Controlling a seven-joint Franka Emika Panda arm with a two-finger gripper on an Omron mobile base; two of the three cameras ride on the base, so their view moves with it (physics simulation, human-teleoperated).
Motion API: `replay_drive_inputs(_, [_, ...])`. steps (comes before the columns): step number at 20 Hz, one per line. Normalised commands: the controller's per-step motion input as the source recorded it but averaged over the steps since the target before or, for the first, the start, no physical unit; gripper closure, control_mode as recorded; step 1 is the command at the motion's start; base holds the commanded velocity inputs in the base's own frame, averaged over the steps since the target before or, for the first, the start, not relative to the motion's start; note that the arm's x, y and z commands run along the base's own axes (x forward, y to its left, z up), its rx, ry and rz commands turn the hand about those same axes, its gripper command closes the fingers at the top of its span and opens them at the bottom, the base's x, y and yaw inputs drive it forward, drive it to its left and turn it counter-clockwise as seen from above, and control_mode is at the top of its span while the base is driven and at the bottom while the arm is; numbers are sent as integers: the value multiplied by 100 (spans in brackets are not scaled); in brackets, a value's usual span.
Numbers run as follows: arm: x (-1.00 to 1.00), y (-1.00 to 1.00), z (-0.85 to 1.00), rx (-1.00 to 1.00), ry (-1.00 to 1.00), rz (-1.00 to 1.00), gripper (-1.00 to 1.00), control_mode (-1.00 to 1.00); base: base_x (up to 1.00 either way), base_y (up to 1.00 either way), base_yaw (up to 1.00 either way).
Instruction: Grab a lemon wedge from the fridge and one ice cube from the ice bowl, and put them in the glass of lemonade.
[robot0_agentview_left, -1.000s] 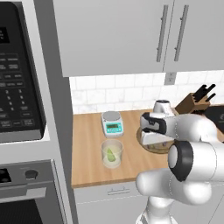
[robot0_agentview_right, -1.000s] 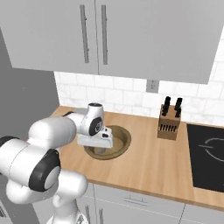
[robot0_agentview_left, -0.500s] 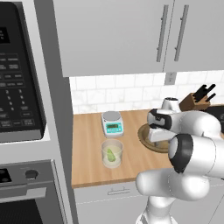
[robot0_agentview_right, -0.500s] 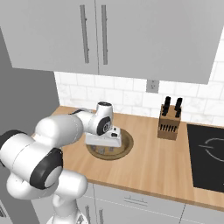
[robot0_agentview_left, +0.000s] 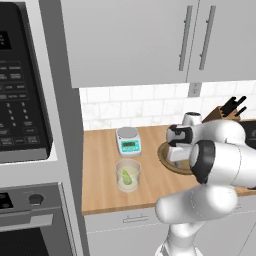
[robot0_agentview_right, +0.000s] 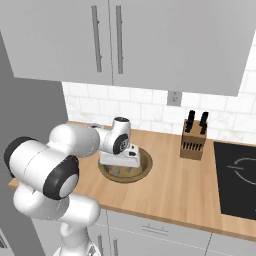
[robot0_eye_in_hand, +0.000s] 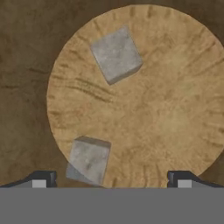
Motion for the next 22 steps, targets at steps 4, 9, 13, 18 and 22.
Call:
replay_drive_inputs(4, [0, -9, -29, 0, 0, 0, -100, -100, 0, 0, 0])
replay_drive_inputs(9, [14, -3, -10, 0, -4, 0, -100, -100, 0, 0, 0])
replay_drive_inputs(13, [20, 0, -5, 0, -3, 0, -100, -100, 0, 0, 0])
replay_drive_inputs(18, [-4, 0, -1, 1, -3, 0, -100, -100, 0, 0, 0])
replay_drive_inputs(22, [-13, 0, 0, 3, -5, 0, -100, -100, 0, 0, 0])
